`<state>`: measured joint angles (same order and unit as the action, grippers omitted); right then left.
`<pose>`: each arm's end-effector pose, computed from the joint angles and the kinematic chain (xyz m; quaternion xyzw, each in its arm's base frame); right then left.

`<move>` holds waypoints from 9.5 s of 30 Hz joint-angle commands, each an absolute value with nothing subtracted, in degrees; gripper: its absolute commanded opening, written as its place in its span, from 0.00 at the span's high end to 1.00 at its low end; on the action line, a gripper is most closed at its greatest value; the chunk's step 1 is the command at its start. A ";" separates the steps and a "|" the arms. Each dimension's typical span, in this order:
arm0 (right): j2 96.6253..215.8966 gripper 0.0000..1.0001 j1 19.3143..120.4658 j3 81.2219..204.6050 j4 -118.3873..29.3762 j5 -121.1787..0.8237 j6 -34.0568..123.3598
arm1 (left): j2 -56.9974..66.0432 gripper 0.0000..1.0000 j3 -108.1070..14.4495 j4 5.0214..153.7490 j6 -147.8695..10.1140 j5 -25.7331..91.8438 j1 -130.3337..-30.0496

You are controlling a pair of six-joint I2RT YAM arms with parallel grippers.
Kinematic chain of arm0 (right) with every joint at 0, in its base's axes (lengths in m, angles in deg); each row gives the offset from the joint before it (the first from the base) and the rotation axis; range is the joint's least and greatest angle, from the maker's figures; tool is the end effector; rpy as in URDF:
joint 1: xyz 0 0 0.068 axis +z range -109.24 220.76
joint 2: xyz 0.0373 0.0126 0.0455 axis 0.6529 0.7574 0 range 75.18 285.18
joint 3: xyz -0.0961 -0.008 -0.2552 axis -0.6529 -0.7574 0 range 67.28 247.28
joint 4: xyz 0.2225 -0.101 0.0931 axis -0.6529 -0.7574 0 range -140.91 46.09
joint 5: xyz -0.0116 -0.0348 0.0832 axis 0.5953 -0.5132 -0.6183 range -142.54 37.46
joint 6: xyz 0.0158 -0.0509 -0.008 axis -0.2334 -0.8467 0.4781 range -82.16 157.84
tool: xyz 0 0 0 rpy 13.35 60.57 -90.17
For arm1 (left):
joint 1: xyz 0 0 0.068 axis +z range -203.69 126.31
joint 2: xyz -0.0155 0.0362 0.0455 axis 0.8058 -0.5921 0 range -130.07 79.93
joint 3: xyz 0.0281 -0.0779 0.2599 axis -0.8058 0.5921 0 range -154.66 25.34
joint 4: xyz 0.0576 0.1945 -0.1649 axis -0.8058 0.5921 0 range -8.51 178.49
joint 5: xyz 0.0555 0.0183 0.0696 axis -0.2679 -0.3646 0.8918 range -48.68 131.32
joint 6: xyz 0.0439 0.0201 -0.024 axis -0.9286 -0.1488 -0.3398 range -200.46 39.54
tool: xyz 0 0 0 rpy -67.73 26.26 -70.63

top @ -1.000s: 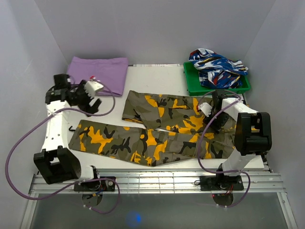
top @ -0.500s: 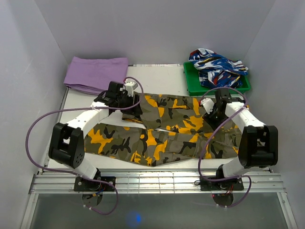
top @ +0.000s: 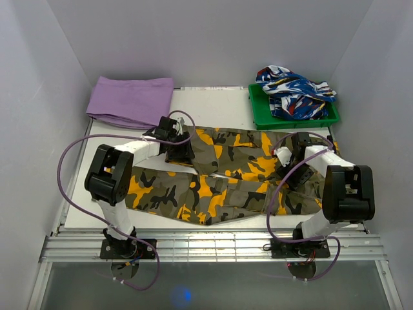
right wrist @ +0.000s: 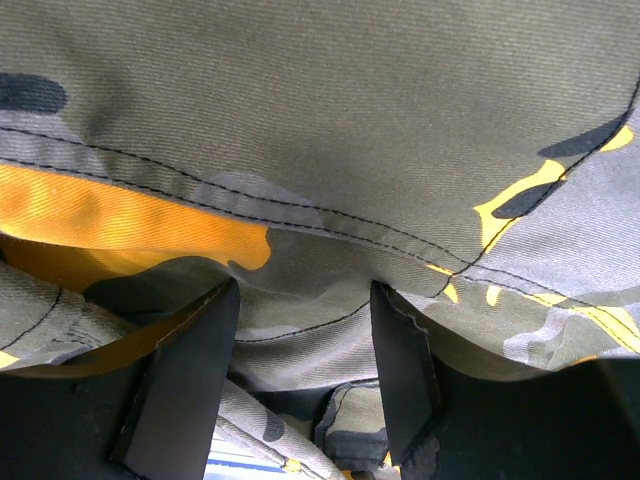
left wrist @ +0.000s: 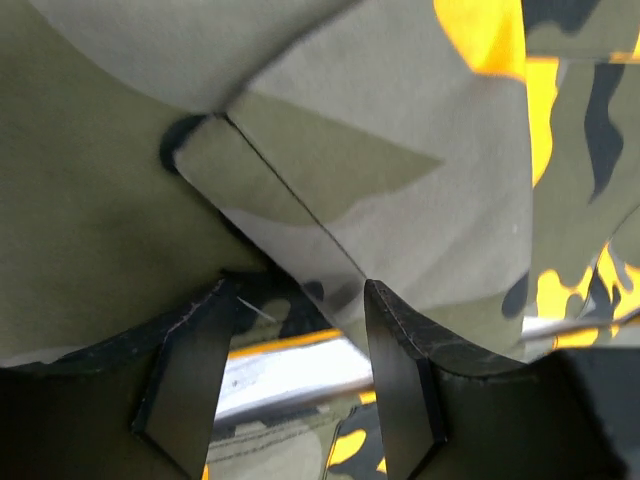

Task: Fold and stack the trousers
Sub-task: Flatten the trousers out

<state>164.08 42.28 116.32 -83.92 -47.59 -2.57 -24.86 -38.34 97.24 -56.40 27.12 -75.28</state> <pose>0.2608 0.0038 0.1587 -0.3525 0.9307 -0.0699 0.0689 0.3416 -0.1445 0.1620 0.0148 0.9517 -0.2190 0.2149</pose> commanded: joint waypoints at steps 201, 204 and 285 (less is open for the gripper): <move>158.33 0.92 59.31 131.98 -90.14 -84.97 -16.38 | 8.84 1.00 -62.56 94.09 -103.16 -33.75 -18.62; 156.13 0.92 59.40 131.96 -89.18 -83.83 -15.87 | 1.99 1.00 -64.21 82.75 -91.65 -33.30 -18.62; 151.21 0.35 51.25 119.04 -89.35 -69.15 -4.70 | -12.87 0.76 -25.19 127.98 -153.25 27.70 -18.35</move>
<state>153.37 56.10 117.08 -86.04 -69.22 -1.78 -10.88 -26.36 131.92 -156.27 27.36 -15.04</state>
